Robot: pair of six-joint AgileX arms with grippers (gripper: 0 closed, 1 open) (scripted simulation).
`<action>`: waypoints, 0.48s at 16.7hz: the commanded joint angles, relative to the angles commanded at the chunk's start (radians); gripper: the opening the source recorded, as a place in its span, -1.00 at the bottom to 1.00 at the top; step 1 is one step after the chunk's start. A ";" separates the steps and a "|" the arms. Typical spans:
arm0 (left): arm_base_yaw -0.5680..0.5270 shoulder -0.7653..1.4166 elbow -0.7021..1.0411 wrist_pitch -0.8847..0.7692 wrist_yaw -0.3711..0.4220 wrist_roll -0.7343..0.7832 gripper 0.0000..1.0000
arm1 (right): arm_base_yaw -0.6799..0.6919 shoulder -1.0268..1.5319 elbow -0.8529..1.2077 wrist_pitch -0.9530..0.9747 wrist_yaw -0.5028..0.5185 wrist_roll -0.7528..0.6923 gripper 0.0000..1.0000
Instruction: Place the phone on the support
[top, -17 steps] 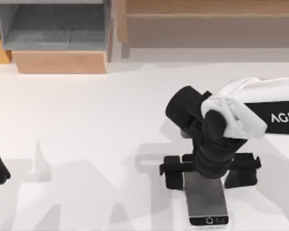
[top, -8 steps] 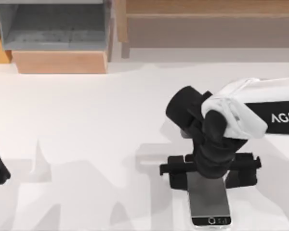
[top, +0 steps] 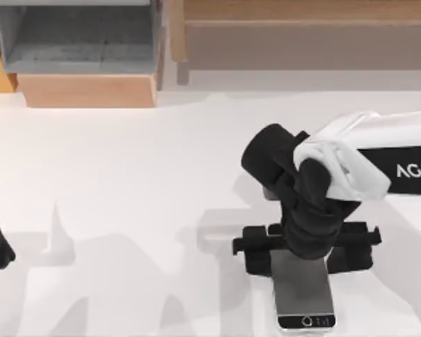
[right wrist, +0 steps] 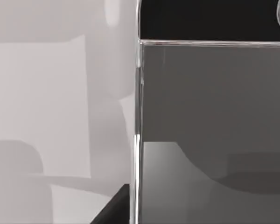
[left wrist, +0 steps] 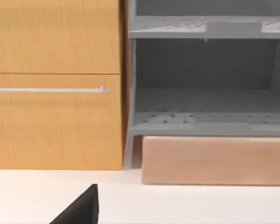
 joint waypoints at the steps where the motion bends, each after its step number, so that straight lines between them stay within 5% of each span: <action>1: 0.000 0.000 0.000 0.000 0.000 0.000 1.00 | 0.001 -0.005 0.006 -0.014 0.000 0.000 -1.00; 8: 0.000 0.000 0.000 0.000 0.000 0.000 1.00 | -0.001 -0.027 0.026 -0.060 -0.001 0.001 -1.00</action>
